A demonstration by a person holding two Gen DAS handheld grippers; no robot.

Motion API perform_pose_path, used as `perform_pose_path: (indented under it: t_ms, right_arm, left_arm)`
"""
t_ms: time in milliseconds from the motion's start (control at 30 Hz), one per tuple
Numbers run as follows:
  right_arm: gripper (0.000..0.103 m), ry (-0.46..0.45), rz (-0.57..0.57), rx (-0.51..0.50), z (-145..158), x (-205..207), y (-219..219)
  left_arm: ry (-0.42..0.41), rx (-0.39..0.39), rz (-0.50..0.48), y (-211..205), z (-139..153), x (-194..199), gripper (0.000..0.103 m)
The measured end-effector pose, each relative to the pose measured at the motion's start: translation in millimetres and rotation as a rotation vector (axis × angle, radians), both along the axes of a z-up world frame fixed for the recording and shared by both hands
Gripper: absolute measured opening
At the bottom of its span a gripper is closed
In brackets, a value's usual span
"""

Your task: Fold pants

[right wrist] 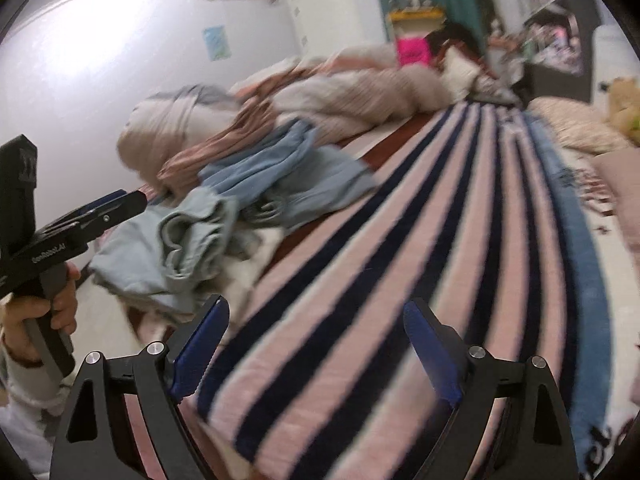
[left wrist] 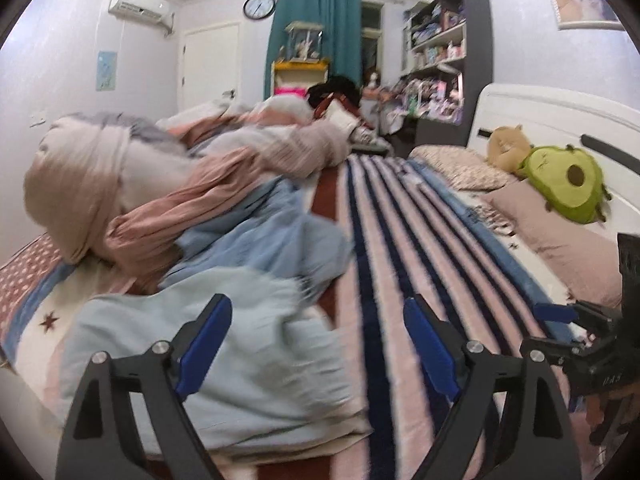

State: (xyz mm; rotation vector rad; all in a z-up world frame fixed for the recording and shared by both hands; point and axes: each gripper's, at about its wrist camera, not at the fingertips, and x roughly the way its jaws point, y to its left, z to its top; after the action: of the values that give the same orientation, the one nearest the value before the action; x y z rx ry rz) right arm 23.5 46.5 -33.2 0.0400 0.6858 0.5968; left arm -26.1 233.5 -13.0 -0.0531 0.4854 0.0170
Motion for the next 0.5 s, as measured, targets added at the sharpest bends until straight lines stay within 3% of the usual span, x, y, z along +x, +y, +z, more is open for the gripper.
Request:
perform_pose_path:
  t_ms: [67, 267, 500]
  right_arm:
    - [0.1, -0.059, -0.059, -0.012, 1.3, -9.2, -17.9]
    - [0.101, -0.201, -0.208, -0.052, -1.5, -26.3, -51.2]
    - [0.101, -0.228, -0.252, -0.024, 2.0, -29.3, -60.3]
  left_arm:
    - [-0.038, 0.01, -0.019, -16.1, -0.7, 1.5, 0.086]
    - [-0.105, 0.032, -0.023, -37.6, -14.5, 5.3, 0.09]
    - [-0.098, 0.02, -0.04, -43.3, -19.6, 10.1, 0.09]
